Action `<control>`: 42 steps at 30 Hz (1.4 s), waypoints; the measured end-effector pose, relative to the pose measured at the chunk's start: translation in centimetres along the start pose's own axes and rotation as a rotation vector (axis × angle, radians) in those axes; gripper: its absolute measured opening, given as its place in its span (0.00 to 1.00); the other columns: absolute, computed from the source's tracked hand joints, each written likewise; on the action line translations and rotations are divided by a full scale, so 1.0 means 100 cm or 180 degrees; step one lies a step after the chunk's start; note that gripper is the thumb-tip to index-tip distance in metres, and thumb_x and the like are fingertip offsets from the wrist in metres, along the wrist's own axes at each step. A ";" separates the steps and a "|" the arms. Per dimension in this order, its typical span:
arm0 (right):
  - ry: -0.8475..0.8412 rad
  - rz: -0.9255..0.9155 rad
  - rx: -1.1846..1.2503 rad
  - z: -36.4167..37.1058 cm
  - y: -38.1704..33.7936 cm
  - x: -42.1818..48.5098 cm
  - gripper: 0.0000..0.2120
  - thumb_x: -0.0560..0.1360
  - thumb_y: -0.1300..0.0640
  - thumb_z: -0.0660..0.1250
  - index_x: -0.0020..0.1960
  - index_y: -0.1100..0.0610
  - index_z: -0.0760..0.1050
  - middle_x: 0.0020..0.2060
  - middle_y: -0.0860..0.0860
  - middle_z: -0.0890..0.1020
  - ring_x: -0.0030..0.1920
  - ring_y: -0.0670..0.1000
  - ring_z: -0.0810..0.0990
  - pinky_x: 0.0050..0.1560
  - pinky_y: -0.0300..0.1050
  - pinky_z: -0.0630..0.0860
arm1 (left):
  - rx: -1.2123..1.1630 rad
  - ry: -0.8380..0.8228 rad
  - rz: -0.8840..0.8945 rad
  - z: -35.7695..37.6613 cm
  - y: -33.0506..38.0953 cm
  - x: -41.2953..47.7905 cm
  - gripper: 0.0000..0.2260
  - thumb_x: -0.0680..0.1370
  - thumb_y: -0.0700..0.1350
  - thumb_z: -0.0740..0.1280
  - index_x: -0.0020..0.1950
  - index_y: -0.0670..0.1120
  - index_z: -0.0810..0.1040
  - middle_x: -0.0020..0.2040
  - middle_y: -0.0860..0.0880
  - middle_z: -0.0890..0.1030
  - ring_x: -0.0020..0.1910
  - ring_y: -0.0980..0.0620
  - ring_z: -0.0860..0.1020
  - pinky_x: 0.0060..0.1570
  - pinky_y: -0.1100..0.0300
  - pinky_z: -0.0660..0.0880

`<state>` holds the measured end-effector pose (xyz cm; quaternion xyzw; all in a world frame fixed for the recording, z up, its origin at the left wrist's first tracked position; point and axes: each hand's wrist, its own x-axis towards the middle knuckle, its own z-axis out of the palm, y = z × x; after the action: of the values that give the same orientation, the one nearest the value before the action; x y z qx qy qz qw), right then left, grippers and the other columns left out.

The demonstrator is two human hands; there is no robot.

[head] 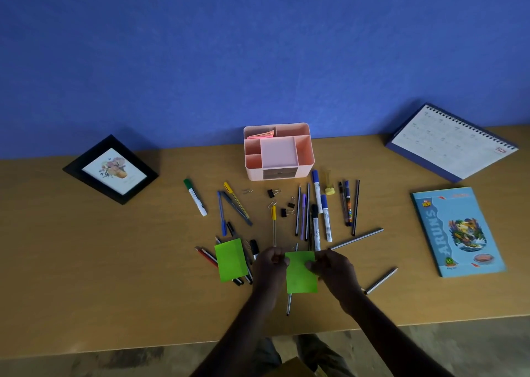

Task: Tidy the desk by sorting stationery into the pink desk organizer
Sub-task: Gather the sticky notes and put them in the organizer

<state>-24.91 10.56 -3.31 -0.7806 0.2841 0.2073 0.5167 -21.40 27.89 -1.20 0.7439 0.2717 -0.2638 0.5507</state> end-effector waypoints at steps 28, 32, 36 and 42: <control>-0.0374 -0.0700 -0.0068 0.025 -0.044 0.000 0.17 0.78 0.58 0.77 0.65 0.50 0.81 0.60 0.45 0.83 0.53 0.46 0.85 0.48 0.45 0.87 | -0.0553 -0.0821 0.0229 -0.029 0.011 0.017 0.09 0.85 0.45 0.70 0.63 0.52 0.85 0.55 0.44 0.88 0.54 0.47 0.85 0.55 0.51 0.80; -0.0130 -0.0714 0.0058 0.016 -0.064 0.015 0.12 0.79 0.62 0.74 0.58 0.48 0.80 0.54 0.47 0.84 0.46 0.50 0.86 0.37 0.42 0.84 | -0.0366 -0.0625 0.0411 -0.034 0.020 0.023 0.10 0.84 0.41 0.71 0.64 0.46 0.84 0.53 0.44 0.88 0.51 0.46 0.85 0.51 0.49 0.81; -0.0113 -0.0986 -0.0150 0.007 -0.092 0.031 0.15 0.80 0.61 0.74 0.63 0.48 0.78 0.51 0.46 0.83 0.48 0.48 0.85 0.42 0.44 0.84 | 0.0064 -0.0504 0.0846 -0.043 0.040 0.033 0.08 0.82 0.44 0.73 0.61 0.53 0.83 0.47 0.48 0.85 0.45 0.50 0.83 0.41 0.55 0.78; 0.0003 -0.1357 -0.0399 -0.008 -0.143 0.053 0.07 0.80 0.59 0.74 0.57 0.57 0.82 0.46 0.51 0.85 0.46 0.51 0.85 0.44 0.50 0.84 | 0.0486 -0.0033 0.1639 -0.065 0.089 0.053 0.08 0.83 0.46 0.72 0.61 0.49 0.85 0.46 0.50 0.85 0.41 0.56 0.83 0.34 0.67 0.75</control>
<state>-11.52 13.00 3.55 -0.8537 0.0995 0.1102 0.4992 -10.80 32.54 2.77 0.8265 0.0500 -0.1386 0.5433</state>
